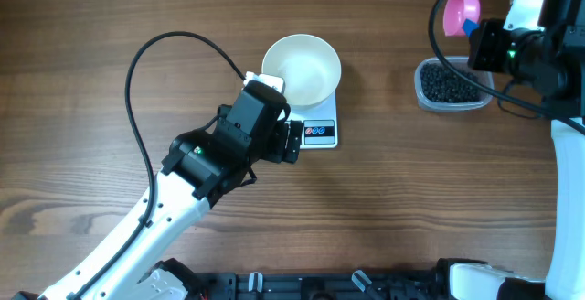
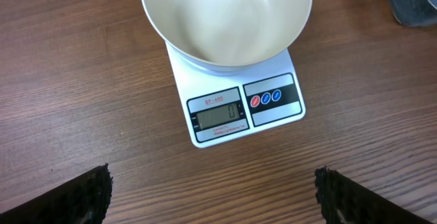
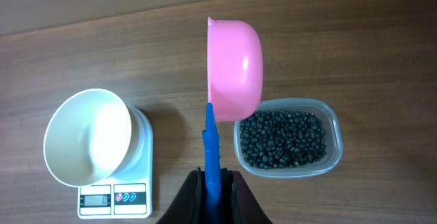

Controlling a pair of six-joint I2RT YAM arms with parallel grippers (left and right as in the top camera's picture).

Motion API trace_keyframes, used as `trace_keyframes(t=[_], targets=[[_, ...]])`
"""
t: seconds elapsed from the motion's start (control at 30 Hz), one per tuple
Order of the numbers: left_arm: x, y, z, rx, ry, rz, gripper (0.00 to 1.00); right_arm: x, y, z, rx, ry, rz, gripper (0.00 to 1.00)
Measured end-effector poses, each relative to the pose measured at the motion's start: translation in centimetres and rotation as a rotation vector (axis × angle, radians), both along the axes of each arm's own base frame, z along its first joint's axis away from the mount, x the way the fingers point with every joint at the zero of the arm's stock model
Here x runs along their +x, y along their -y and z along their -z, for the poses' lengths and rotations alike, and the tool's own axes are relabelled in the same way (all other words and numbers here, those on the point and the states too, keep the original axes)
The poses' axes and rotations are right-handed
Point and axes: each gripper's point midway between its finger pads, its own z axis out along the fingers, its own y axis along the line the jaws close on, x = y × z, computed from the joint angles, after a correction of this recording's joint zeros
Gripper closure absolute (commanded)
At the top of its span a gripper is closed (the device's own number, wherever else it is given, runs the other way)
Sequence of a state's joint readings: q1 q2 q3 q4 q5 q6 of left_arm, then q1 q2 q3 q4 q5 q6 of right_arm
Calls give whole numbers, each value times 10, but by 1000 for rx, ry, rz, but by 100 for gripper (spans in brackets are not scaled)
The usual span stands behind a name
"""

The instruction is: Scoop item into bowl and weigh 150g on scale

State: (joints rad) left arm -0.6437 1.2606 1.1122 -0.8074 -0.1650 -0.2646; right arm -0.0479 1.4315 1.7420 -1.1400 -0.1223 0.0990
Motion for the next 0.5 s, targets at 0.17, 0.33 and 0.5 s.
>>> trace_keyframes(t=[0.17,0.33,0.5], targets=[[5,-8,1,-24,-19,-19,0,0,0,0,0,-3,0,96],[4,-6,1,-43,-29,-22,0,-2,0,2,0,-10,0,96],[4,-5,0,-47,-18,-71,0,-1,0,1,0,-7,0,95]])
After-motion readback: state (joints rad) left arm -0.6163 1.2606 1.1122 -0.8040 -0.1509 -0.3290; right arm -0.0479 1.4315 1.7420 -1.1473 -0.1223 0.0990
